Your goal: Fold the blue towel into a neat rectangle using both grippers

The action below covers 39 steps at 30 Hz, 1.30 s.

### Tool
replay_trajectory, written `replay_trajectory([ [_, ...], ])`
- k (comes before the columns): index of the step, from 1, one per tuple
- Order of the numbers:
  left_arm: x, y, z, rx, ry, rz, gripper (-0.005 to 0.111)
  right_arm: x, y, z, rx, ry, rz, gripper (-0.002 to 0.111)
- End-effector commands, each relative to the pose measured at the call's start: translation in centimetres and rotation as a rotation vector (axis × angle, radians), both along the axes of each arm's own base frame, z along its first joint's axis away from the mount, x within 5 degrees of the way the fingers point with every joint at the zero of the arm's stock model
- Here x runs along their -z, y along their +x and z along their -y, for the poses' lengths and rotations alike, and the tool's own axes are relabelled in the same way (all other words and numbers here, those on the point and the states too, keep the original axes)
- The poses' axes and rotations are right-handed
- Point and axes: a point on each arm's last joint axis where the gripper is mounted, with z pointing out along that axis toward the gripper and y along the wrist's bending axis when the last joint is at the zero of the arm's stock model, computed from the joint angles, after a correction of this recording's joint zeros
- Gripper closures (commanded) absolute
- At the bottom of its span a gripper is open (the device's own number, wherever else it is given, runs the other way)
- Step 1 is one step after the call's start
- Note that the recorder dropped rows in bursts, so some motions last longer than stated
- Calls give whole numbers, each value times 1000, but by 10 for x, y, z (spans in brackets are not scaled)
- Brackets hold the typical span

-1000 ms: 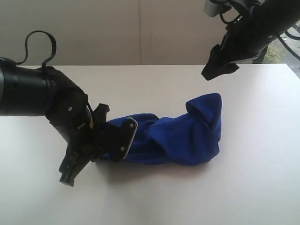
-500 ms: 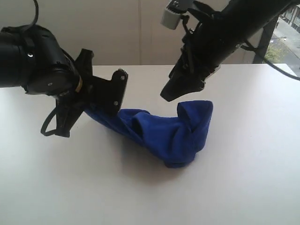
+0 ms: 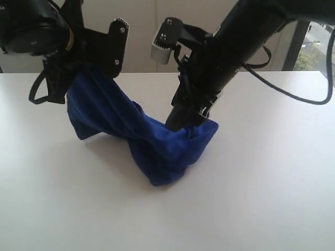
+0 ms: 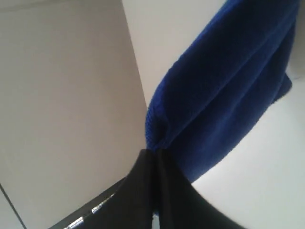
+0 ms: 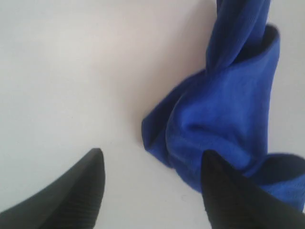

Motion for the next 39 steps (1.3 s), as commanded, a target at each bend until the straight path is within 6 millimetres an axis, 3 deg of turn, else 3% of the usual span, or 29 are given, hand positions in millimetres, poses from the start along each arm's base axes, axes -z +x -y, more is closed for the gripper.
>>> replay_trajectory([
  [1, -21, -1, -14, -54, -28, 48, 107, 31, 4, 1, 33, -36, -26, 53],
  [6, -33, 0, -16, -70, -18, 83, 107, 56, 9, 2, 44, -53, 15, 53],
  [16, -41, -3, -29, -138, 24, 91, 107, 78, 24, -1, -117, -93, 173, 44],
  [25, -32, 5, -59, -321, -73, -17, 107, 106, 46, -3, -148, -136, 309, 44],
  [30, -29, 6, -63, -343, -140, -65, 107, 118, 64, -7, -90, -135, 437, 45],
  [34, -28, 5, -61, -339, -168, -80, 107, 128, 70, -24, -212, -222, 607, 45],
  [37, -25, 7, -58, -334, -187, -95, 107, 141, 79, -26, -184, -249, 648, 58],
  [39, -22, 8, -57, -335, -181, -102, 107, 151, 83, -28, -189, -250, 630, 60],
])
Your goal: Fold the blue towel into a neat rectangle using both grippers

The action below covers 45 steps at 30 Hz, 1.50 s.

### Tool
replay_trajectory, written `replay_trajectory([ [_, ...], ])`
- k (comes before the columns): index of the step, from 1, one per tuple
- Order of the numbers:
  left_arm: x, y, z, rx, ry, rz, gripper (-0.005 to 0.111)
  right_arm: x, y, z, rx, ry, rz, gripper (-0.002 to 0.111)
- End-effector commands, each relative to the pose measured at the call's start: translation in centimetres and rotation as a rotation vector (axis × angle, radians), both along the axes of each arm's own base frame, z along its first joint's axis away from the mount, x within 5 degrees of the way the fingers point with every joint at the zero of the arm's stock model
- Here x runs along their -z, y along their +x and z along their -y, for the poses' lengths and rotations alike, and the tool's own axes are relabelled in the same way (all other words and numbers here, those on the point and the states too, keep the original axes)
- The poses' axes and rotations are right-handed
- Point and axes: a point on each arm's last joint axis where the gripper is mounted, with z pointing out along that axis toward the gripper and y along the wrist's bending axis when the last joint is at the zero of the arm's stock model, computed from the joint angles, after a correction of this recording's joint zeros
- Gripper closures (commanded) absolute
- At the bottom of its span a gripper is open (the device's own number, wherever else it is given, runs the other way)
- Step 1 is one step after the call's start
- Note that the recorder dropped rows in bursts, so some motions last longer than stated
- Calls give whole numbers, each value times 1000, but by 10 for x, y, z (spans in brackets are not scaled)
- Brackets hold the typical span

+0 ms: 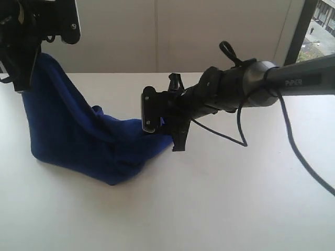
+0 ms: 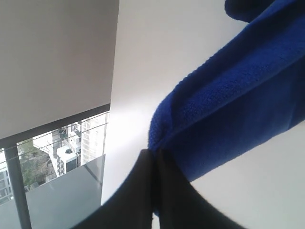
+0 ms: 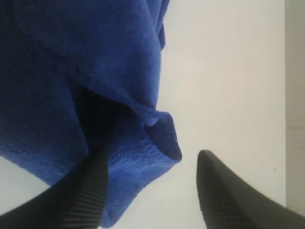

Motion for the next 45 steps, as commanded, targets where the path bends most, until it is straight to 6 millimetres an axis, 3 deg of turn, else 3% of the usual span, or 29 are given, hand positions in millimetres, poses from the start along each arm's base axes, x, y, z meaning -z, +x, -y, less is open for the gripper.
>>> replay_trajectory([
  [1, 4, 4, 1, -14, -6, -15, 107, 15, 9, -3, 10, 0, -8, 61],
  [3, 8, 6, 2, -14, 0, -25, 107, 19, 11, -4, 16, 8, -17, 67],
  [5, 11, 8, 3, -14, 5, -33, 107, 20, 12, -4, 25, 13, -19, 80],
  [8, 12, 8, 3, -17, 7, -40, 107, 20, 13, -4, 89, 65, -44, 109],
  [11, 13, 7, 3, -20, 8, -44, 107, 11, 12, -4, 106, 89, -35, 108],
  [16, 13, 7, 3, -21, 8, -46, 107, -22, 6, -4, 121, 152, -30, 108],
  [21, 14, 7, 4, -22, -8, -55, 107, -30, 2, -1, 445, 441, -232, 93],
  [24, 14, 7, 4, -22, -9, -56, 107, -43, 3, 4, 545, 545, -248, 96],
  [27, 14, 6, 4, -22, -14, -59, 107, -51, 1, 9, 513, 495, -274, 108],
  [35, 14, 6, 6, -16, -41, -61, 107, -86, 17, 53, 341, 318, -615, 108],
  [38, 15, 6, 6, -16, -46, -64, 107, -84, 28, 58, 276, 275, -637, 108],
  [45, 15, 6, 7, -19, -54, -73, 107, -45, 46, 48, 146, 196, -602, 106],
])
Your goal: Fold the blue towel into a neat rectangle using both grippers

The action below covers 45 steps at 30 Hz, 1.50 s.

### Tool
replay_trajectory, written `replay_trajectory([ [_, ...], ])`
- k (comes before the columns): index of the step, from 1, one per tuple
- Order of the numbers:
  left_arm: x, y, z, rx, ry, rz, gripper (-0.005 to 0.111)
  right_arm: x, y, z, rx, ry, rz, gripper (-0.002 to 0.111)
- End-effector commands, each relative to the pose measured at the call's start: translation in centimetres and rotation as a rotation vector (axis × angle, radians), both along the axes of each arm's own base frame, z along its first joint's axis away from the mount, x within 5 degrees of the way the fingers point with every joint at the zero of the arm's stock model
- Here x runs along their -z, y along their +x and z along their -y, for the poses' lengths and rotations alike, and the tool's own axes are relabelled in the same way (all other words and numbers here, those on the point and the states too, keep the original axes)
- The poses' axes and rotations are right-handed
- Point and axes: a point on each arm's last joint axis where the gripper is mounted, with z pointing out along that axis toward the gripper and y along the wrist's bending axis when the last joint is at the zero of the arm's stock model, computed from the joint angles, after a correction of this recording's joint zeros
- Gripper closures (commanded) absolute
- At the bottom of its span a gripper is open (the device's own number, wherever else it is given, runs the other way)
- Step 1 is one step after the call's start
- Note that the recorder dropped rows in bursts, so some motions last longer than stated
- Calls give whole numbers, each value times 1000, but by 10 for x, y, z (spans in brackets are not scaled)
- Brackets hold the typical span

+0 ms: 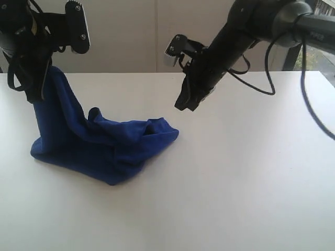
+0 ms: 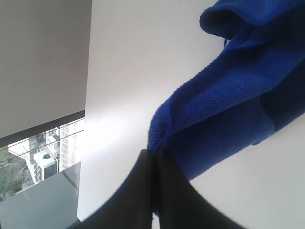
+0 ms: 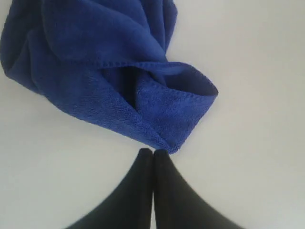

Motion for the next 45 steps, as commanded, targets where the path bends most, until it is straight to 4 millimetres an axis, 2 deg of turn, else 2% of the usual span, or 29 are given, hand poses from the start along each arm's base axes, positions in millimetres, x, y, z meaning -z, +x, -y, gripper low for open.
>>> replay_trajectory([
  [1, -2, -1, -1, -17, -24, -7, 107, 22, 7, -8, -142, -30, 53, 104],
  [4, -2, -2, -1, -18, -31, -11, 107, 31, 10, -13, -174, -41, 82, 91],
  [8, -1, -2, 0, -18, -42, -15, 107, 35, 11, -28, -274, -61, 171, 69],
  [10, -1, -2, 0, -18, -42, -15, 107, 36, 13, -35, -281, -69, 218, 65],
  [17, -1, -2, 0, -20, -42, -19, 107, 49, 17, -60, -277, -91, 306, 66],
  [24, -1, -2, 0, -20, -42, -19, 107, 58, 16, -52, -318, -208, 276, 67],
  [29, -1, -3, 0, -21, -50, -23, 107, 61, 18, -52, -312, -213, 284, 67],
  [35, -1, -3, 0, -21, -54, -26, 107, 77, 19, -52, -315, -216, 254, 67],
  [45, 0, -3, 1, -22, -59, -29, 107, 75, 24, -54, -294, -217, 322, 67],
])
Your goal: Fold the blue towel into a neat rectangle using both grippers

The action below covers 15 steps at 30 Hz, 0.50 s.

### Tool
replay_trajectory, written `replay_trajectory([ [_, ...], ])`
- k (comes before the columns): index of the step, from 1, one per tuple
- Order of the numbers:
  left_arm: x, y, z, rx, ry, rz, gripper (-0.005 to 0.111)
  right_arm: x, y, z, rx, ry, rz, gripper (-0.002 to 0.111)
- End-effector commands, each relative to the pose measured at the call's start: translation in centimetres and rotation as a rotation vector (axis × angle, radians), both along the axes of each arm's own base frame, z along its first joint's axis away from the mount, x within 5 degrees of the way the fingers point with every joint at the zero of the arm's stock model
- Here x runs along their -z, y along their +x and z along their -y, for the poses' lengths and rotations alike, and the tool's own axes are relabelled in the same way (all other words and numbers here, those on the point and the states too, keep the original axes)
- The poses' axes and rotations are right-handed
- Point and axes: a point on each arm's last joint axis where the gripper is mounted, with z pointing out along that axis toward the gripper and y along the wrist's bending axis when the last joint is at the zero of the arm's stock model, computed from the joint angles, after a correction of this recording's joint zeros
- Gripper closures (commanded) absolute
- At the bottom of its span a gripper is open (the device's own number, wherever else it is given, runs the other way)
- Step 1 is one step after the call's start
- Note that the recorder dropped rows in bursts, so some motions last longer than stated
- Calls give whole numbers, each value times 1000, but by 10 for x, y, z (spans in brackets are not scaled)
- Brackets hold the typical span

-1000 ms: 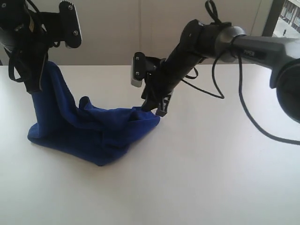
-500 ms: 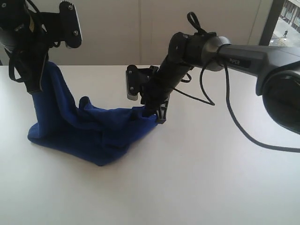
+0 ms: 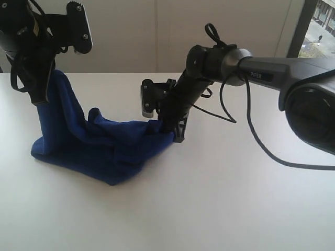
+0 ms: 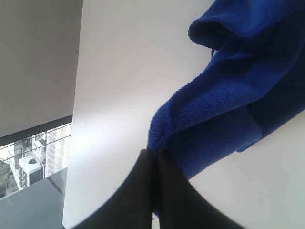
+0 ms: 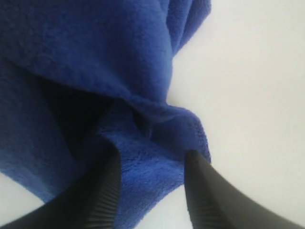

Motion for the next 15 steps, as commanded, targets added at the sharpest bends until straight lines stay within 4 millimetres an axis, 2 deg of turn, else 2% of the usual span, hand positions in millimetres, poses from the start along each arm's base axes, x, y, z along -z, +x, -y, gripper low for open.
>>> replay_trajectory([
  [1, -2, -1, -2, -17, -12, -2, 107, -3, 3, -1, 10, 12, 39, 67],
  [8, -2, -1, -2, -16, -15, -2, 107, -3, 2, -1, 7, 16, 27, 67],
  [15, -2, -1, -2, -16, -17, -3, 107, -1, -5, -5, -91, -4, -12, 84],
])
